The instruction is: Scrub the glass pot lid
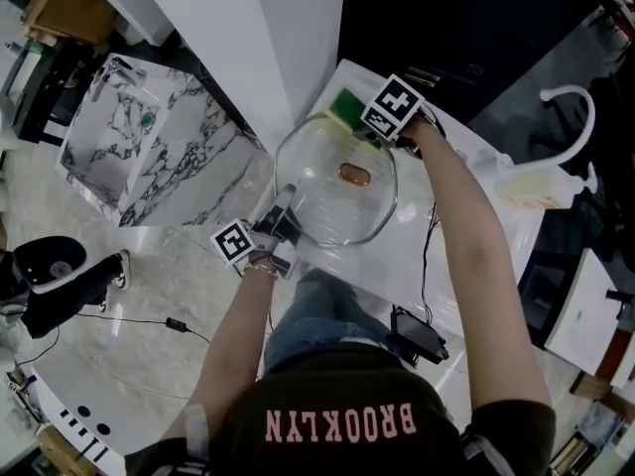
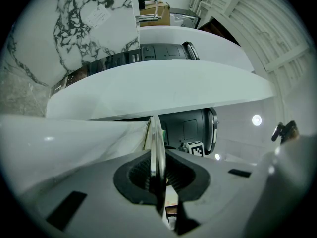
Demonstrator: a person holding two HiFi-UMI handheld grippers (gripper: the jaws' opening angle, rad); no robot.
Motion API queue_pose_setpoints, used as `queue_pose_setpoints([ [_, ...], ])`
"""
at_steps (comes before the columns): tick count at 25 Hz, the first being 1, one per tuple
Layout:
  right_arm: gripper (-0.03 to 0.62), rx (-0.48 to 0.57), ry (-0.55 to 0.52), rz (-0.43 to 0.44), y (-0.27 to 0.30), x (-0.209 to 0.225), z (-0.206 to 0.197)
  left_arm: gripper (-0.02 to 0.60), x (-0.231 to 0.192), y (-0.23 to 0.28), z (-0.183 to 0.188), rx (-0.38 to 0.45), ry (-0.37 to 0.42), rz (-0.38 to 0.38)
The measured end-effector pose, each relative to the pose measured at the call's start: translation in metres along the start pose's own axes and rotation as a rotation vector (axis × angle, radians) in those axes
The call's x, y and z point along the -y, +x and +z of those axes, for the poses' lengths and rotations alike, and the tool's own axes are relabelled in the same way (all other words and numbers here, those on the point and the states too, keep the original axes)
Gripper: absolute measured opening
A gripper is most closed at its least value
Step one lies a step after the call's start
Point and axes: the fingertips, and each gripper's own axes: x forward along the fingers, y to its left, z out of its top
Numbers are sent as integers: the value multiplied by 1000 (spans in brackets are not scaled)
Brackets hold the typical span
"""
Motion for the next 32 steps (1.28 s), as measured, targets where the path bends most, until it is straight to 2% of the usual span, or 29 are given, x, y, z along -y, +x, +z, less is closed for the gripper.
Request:
queue_pose_setpoints([
  [5,272,146,-41,34,-38,-23,33,21,3,0,0,4,-13,-10],
  [10,273,194,-104,69,-54,-55,48,21,2,-1,0,3,-9,-6],
  [15,273,144,-96,102,-31,-71,42,21,1,0,0,4,-7,-6],
  [23,273,30,116,170,4,-71,24,21,0,-1,0,9,-3,-5],
  [26,273,-31,145,184,8,-72,19,21,1,0,2,16,-2,-8],
  [32,273,-72,223,165,9,-64,6,21,2,-1,5,62,24,-5],
])
